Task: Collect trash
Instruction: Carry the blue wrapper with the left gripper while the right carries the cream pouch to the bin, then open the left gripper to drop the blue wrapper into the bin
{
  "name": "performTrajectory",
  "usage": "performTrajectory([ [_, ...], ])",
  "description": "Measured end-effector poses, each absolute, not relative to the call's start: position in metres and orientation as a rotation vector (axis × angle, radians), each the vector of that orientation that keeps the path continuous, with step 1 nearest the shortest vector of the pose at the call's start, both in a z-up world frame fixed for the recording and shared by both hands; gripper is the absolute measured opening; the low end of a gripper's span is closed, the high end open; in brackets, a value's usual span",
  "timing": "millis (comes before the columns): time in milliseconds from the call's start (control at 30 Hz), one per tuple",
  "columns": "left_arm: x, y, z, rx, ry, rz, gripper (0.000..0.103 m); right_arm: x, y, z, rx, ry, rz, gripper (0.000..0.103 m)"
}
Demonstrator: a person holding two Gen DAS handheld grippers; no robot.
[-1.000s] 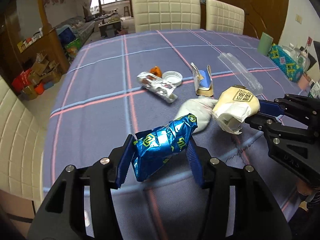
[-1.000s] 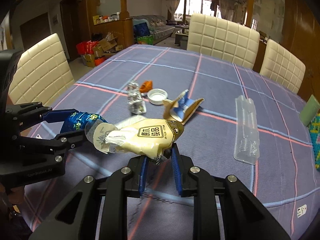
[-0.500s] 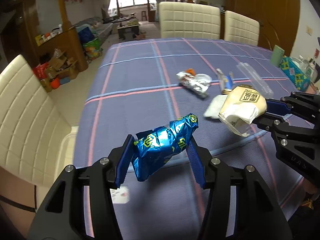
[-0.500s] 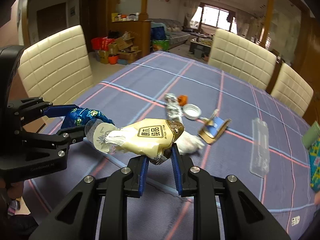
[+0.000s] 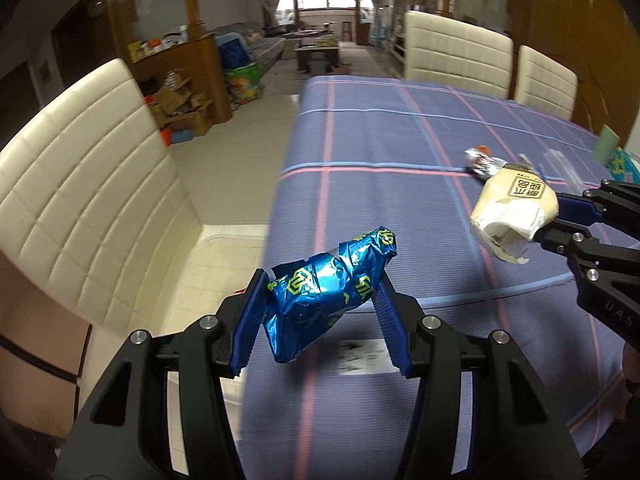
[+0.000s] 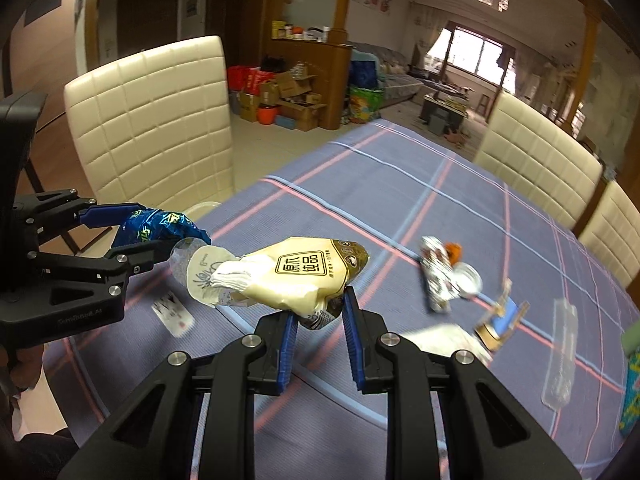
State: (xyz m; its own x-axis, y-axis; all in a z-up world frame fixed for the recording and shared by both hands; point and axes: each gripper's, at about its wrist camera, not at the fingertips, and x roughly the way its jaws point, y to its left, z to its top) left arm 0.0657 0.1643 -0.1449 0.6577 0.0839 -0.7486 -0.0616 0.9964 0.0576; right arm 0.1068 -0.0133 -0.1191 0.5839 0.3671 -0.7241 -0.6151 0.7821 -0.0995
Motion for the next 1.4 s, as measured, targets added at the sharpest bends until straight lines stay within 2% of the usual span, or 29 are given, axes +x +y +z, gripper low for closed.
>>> performTrajectory([
  [333, 0.063, 0.225, -0.156, -0.047, 0.874, 0.209, 0.055, 0.112, 0.042, -0.122, -0.406, 0.737, 0.679, 0.022],
  [867, 0.079, 0.264, -0.176, -0.085, 0.910, 0.281, 0.056, 0.144, 0.086, -0.131, -0.406, 0.745, 0.732, 0.022],
  [967, 0.085, 0.271, -0.182, -0.094, 0.922, 0.291, 0.070, 0.147, 0.089, -0.135, -0.408, 0.755, 0.736, 0.022],
  [1033, 0.086, 0.274, -0.183, -0.102, 0.915, 0.309, 0.086, 0.149, 0.091, -0.139, -0.412, 0.761, 0.738, 0.022],
  [1200, 0.086, 0.279, -0.189, -0.115, 0.924, 0.321, 0.087, 0.152, 0.094, -0.145, -0.416, 0.776, 0.747, 0.022],
  [1333, 0.079, 0.283, -0.191, -0.112, 0.928, 0.344, 0.093, 0.150, 0.101, -0.149, -0.428, 0.782, 0.763, 0.022],
  [1400, 0.074, 0.286, -0.192, -0.111, 0.930, 0.353, 0.093, 0.148, 0.106, -0.150, -0.434, 0.781, 0.776, 0.022],
])
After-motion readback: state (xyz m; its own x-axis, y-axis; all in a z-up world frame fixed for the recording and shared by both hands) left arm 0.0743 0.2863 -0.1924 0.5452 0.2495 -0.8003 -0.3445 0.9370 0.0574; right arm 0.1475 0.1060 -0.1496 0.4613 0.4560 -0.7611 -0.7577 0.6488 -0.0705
